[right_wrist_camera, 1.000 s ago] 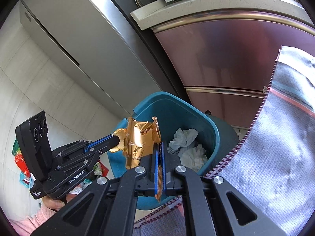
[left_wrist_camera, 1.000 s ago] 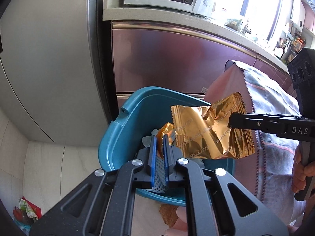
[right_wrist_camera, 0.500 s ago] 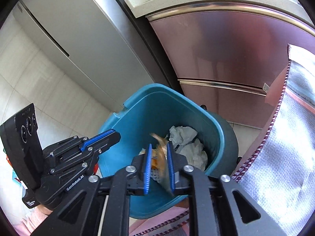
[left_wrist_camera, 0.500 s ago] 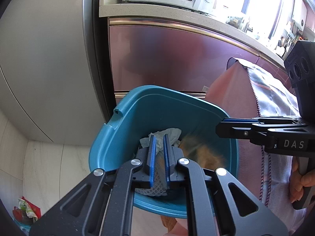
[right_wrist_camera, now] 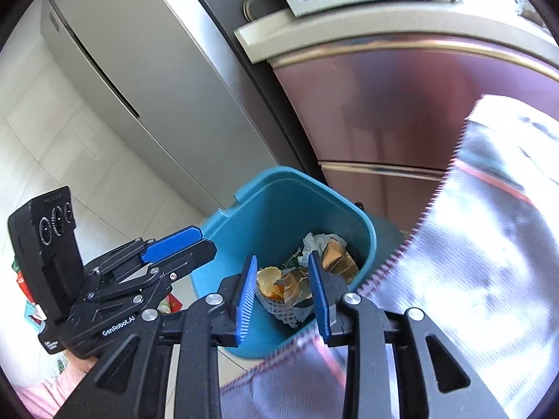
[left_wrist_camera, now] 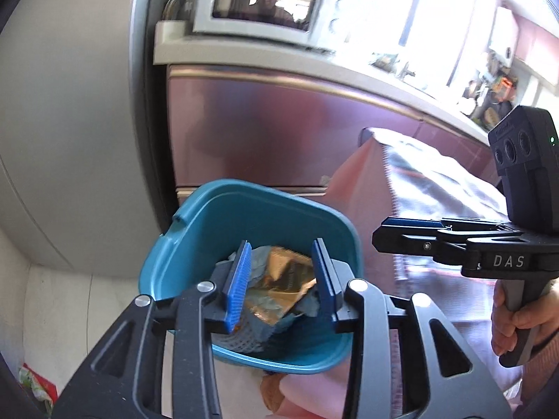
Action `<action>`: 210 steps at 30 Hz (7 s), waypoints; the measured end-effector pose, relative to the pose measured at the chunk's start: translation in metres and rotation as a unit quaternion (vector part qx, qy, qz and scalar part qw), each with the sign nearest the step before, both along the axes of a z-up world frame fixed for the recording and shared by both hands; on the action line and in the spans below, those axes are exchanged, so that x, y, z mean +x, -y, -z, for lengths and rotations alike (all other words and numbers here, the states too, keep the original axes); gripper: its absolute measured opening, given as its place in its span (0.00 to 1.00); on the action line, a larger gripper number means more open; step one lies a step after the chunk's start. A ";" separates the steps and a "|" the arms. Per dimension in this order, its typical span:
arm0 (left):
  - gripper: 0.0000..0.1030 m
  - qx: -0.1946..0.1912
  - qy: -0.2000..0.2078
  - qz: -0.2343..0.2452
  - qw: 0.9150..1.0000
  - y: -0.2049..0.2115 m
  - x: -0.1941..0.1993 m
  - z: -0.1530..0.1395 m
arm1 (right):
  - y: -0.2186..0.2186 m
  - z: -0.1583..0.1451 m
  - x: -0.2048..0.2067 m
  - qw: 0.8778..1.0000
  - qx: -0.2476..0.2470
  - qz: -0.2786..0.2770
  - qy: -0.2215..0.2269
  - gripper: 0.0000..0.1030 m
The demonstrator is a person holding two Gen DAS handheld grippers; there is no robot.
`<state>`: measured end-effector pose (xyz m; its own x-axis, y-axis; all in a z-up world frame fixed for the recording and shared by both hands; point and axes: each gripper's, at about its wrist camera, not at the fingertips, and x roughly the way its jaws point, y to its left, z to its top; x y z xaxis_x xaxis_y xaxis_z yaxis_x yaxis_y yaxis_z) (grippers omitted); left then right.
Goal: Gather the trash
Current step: 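Open both grippers over the bin and move back toward the table, then grasp the orange peel with the left gripper while the right grasps the paper cup, then carry the peel and the white paper cup over to the teal bin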
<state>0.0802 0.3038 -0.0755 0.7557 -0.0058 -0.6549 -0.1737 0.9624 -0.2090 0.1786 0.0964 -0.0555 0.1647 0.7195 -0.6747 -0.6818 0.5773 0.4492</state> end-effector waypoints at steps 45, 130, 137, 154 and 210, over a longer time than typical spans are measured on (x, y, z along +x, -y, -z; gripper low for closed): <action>0.83 0.043 0.025 0.404 0.913 0.454 0.090 -0.034 | 0.512 0.008 -0.050 0.878 0.035 0.474 0.053 0.63; 0.22 0.062 0.031 0.374 0.925 0.392 0.053 -0.041 | 0.421 -0.015 -0.079 0.921 0.183 0.339 0.052 0.02; 0.22 0.065 0.042 0.356 0.931 0.362 0.035 -0.049 | 0.395 -0.018 -0.079 0.929 0.188 0.314 0.049 0.02; 0.22 0.078 0.053 0.309 0.946 0.289 0.005 -0.058 | 0.341 -0.024 -0.076 0.946 0.190 0.260 0.037 0.02; 0.22 0.088 0.047 0.187 0.977 0.171 -0.017 -0.059 | 0.216 -0.021 -0.043 0.977 0.175 0.126 -0.002 0.02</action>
<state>0.0634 0.1324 -0.0161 0.7794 -0.1876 -0.5978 0.2094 0.9772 -0.0335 0.1353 -0.1198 -0.0345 0.3643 0.8428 -0.3961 -0.5357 0.5376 0.6512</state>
